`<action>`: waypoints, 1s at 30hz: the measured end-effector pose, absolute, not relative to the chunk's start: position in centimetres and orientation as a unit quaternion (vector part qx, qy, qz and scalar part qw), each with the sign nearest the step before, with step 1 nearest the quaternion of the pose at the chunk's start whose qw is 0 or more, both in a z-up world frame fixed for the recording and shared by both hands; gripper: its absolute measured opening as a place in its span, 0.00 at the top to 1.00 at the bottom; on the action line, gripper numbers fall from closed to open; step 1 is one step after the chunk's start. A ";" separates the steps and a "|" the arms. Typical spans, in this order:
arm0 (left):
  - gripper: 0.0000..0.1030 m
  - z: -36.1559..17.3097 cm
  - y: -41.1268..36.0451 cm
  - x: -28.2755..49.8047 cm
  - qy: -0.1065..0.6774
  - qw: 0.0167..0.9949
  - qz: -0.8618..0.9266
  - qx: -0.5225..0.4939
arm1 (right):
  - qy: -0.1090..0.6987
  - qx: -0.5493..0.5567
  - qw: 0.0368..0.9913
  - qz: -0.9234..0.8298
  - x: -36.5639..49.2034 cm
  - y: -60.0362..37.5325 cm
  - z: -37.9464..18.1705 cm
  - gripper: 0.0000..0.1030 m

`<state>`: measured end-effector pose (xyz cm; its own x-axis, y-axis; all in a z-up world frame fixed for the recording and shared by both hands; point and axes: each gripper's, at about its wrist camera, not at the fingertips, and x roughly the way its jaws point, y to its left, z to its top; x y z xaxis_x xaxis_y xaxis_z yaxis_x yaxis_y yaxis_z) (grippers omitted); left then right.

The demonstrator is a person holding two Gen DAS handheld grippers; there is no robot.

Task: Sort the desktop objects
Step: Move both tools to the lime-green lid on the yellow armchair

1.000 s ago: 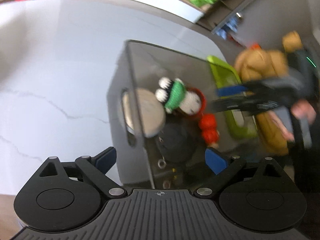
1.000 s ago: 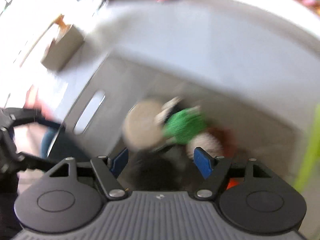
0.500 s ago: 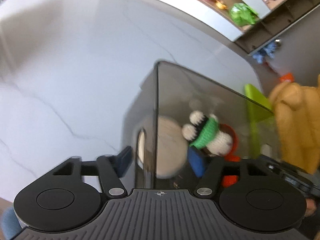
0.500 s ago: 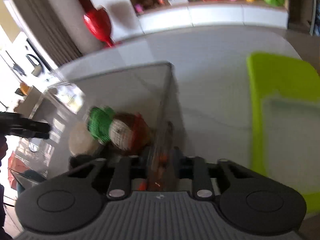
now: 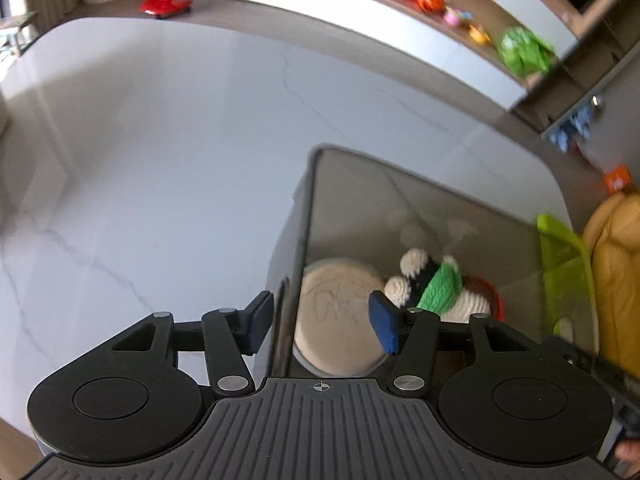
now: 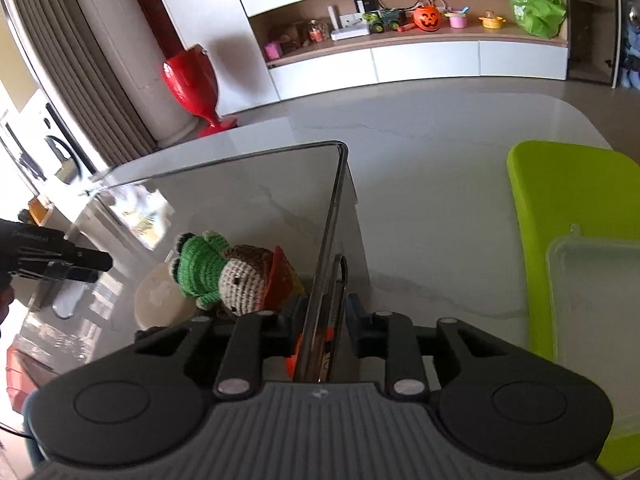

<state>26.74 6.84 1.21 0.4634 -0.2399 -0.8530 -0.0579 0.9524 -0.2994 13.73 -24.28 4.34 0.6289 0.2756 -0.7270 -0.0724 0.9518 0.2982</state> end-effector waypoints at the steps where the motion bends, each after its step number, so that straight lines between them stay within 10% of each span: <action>1: 0.33 2.3 7.1 26.1 0.495 0.857 -0.026 -0.145 | 0.411 0.134 0.896 0.098 13.2 -25.0 4.7 0.53; 5: 0.27 8.3 4.6 22.3 0.395 0.908 -0.015 -0.139 | 0.342 0.194 0.915 0.092 9.8 -30.5 5.9 0.30; 12: 0.15 14.0 -14.0 20.2 0.390 0.841 -0.361 -0.105 | 0.243 0.339 0.909 -0.017 1.3 -44.4 4.2 0.30; 19: 0.15 4.6 -29.1 20.9 0.532 0.733 -0.422 -0.032 | 0.209 0.466 0.847 -0.144 -6.6 -53.7 -1.3 0.29; 30: 0.14 -4.5 -30.4 23.8 0.628 0.708 -0.320 -0.048 | 0.210 0.534 0.795 -0.196 -9.7 -58.5 -7.9 0.26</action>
<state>23.77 -30.40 -4.53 0.0066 -0.5132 -0.8583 0.3925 0.7907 -0.4698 -9.68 -58.49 -7.91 0.8349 -0.0885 -0.5432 0.5364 0.3520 0.7670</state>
